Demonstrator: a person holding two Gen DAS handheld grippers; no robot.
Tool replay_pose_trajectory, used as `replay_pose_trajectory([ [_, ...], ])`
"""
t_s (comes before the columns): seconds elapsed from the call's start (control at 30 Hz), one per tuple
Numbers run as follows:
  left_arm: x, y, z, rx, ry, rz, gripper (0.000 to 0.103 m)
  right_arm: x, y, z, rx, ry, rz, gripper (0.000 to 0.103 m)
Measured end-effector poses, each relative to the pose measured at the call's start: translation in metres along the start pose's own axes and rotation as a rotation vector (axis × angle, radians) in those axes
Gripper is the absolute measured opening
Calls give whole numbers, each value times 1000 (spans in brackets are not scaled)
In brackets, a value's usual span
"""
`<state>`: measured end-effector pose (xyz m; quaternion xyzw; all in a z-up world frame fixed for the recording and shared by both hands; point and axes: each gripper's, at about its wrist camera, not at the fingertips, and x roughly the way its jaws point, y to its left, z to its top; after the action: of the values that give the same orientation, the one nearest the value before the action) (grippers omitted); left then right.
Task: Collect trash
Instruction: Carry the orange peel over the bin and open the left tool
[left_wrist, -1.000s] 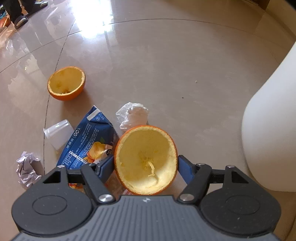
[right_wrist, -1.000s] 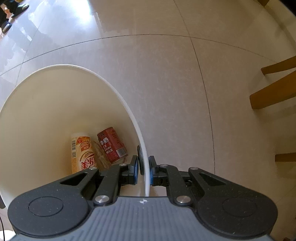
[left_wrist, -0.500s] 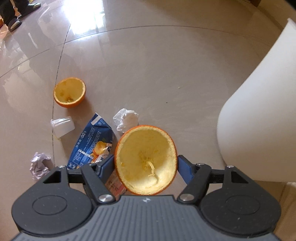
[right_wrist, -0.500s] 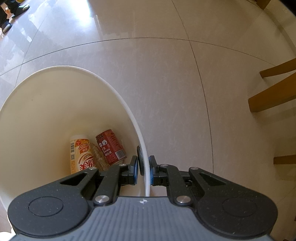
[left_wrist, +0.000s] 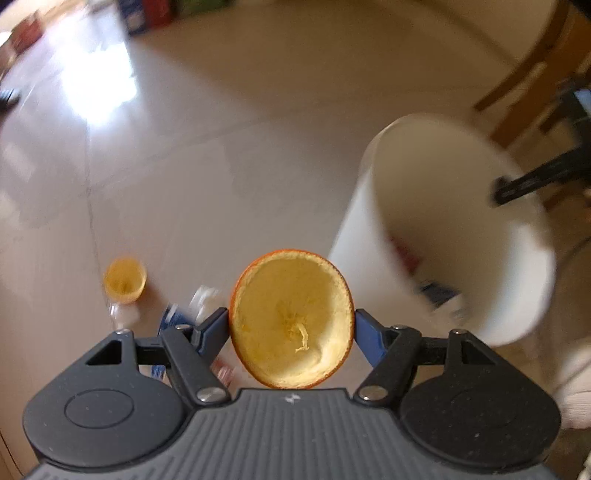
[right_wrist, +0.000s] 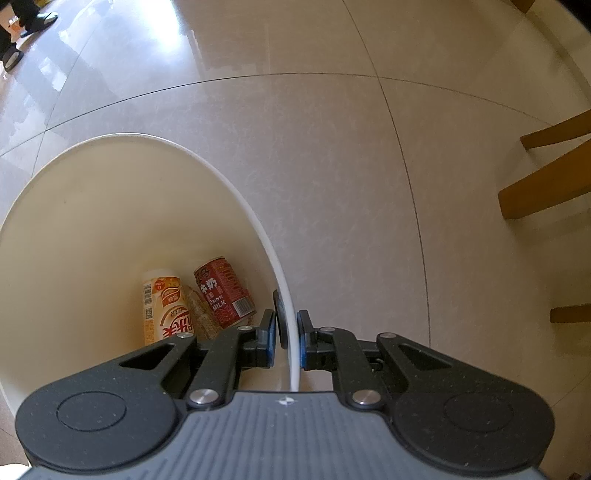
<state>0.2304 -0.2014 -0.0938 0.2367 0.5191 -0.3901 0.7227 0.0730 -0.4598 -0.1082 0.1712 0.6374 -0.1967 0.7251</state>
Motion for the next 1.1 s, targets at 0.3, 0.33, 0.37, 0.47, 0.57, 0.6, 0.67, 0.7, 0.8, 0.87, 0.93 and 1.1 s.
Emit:
replay_pose_trajectory([
  [0.3, -28, -70, 53, 98, -101, -134, 74, 0, -1, 0, 2, 1, 3, 14],
  [0.33, -27, -76, 53, 104, -101, -143, 74, 0, -1, 0, 4, 1, 4, 14],
  [0.37, -25, -82, 55, 112, -93, -157, 76, 0, -2, 0, 4, 0, 5, 14],
  [0.47, -21, -93, 58, 150, -94, -189, 79, 0, -1, -1, 2, -1, 6, 14],
  [0.57, -20, -99, 58, 174, -111, -172, 84, 0, -1, -1, -1, -1, 6, 14],
  [0.6, -22, -101, 58, 174, -116, -172, 84, 0, -1, -1, 0, -1, 6, 14],
  [0.67, -24, -99, 60, 155, -120, -169, 85, 0, -1, -1, 0, -1, 6, 14],
  [0.7, -25, -97, 60, 145, -120, -168, 85, 0, -1, -1, 0, -1, 5, 14],
  [0.8, -29, -88, 56, 121, -133, -141, 85, 0, -1, -1, -1, -2, 3, 14],
  [0.87, -34, -75, 50, 107, -138, -123, 85, 1, -1, -1, 0, -2, 3, 14],
  [0.93, -34, -65, 45, 90, -138, -108, 87, 1, 0, -1, 1, -3, 3, 14],
  [1.1, -27, -31, 26, 8, -123, -82, 90, 1, 0, -1, -1, -4, 3, 14],
])
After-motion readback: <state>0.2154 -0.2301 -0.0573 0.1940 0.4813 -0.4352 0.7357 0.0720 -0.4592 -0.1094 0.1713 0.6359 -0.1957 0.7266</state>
